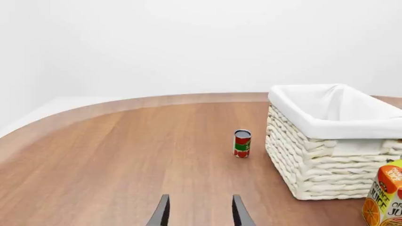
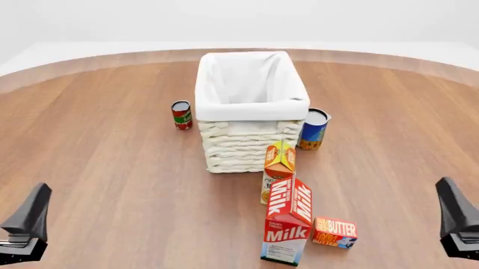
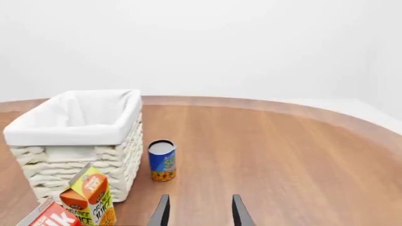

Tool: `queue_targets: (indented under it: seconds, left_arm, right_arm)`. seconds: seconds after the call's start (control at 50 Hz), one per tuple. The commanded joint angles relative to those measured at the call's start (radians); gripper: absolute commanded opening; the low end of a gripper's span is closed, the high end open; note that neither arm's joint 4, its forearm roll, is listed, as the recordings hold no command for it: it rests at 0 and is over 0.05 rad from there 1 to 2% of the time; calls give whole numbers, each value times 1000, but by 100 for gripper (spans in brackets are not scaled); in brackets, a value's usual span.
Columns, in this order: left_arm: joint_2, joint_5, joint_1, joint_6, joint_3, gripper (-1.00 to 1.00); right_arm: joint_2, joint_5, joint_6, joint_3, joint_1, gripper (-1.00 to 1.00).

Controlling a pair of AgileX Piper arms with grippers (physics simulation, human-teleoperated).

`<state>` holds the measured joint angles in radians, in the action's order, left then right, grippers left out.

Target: Pick up the butter and put it in the basket.

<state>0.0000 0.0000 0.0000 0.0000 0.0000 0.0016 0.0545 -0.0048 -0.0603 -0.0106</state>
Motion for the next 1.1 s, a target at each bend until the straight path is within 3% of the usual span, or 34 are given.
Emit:
queue_targets:
  seconds: [0.02, 0.22, 0.4, 0.5, 0.64, 0.72, 0.8, 0.94, 0.98, 1.08, 1.1]
  left_arm:
    - [0, 0, 0, 0, 0, 100]
    - [0, 0, 0, 0, 0, 100]
    - [0, 0, 0, 0, 0, 100]
    - [0, 0, 0, 0, 0, 100]
    - [0, 0, 0, 0, 0, 100]
    - [0, 0, 0, 0, 0, 100]
    - [0, 0, 0, 0, 0, 100]
    - [0, 0, 0, 0, 0, 100]
    - [0, 0, 0, 0, 0, 100]
    - [0, 0, 0, 0, 0, 100]
    - [0, 0, 0, 0, 0, 100]
  right_arm:
    - [27, -73, 15, 43, 14, 100]
    - [185, -222, -17, -1, 21, 100]
    - [236, -279, -70, -19, 51, 100]
    - [283, -331, -146, -47, 89, 100]
    - [524, -391, -257, -214, 141, 100]
    - [627, -348, -331, -312, 164, 100]
    - [671, -237, -390, -426, 201, 100]
    - [703, -82, -588, -531, 269, 100]
    - [733, -38, -607, -575, 268, 100]
    - [787, 73, -585, -701, 260, 100]
    - [814, 150, -578, -770, 265, 100]
